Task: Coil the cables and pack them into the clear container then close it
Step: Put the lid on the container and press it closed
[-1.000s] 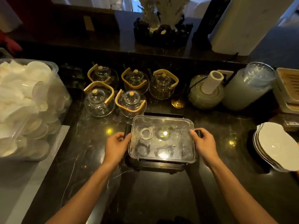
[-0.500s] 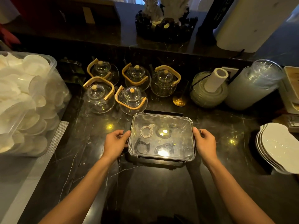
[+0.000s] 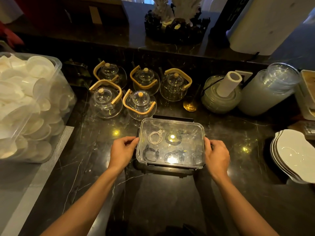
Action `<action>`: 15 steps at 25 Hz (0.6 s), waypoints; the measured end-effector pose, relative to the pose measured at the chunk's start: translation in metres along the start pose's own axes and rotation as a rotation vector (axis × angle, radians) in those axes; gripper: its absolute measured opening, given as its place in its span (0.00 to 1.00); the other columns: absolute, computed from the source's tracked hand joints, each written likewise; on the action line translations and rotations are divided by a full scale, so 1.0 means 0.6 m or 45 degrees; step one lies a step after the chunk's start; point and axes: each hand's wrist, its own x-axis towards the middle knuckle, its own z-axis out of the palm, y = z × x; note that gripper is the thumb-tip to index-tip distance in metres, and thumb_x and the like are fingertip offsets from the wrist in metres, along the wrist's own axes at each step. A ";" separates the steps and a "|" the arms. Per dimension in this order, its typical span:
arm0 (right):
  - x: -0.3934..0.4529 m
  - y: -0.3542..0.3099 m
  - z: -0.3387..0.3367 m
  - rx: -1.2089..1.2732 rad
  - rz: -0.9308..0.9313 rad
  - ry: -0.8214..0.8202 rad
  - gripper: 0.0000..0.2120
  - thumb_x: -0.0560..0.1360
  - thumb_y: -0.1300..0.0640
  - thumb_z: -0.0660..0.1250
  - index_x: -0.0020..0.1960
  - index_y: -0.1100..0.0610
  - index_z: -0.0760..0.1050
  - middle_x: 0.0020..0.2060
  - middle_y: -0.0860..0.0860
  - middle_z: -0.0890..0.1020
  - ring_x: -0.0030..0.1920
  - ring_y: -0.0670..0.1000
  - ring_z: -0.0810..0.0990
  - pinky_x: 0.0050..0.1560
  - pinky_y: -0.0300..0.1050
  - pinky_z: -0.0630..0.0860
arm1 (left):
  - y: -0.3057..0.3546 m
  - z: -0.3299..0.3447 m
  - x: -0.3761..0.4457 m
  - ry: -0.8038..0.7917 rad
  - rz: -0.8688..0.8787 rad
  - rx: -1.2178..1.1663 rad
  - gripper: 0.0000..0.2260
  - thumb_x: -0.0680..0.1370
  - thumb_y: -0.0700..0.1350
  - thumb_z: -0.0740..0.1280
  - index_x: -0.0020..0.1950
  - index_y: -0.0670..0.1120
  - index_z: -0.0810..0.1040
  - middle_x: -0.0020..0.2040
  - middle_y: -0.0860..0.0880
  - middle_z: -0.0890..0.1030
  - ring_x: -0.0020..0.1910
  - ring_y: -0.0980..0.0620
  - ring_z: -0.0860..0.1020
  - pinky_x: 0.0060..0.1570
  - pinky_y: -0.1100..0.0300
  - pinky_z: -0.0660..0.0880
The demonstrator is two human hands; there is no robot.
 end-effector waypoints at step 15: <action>0.075 -0.094 0.026 -0.488 -0.831 -0.476 0.25 0.84 0.48 0.60 0.79 0.52 0.65 0.79 0.51 0.67 0.80 0.55 0.62 0.78 0.61 0.60 | 0.020 0.041 -0.035 -0.407 0.501 0.806 0.51 0.64 0.74 0.70 0.81 0.56 0.55 0.82 0.49 0.54 0.80 0.46 0.49 0.76 0.45 0.54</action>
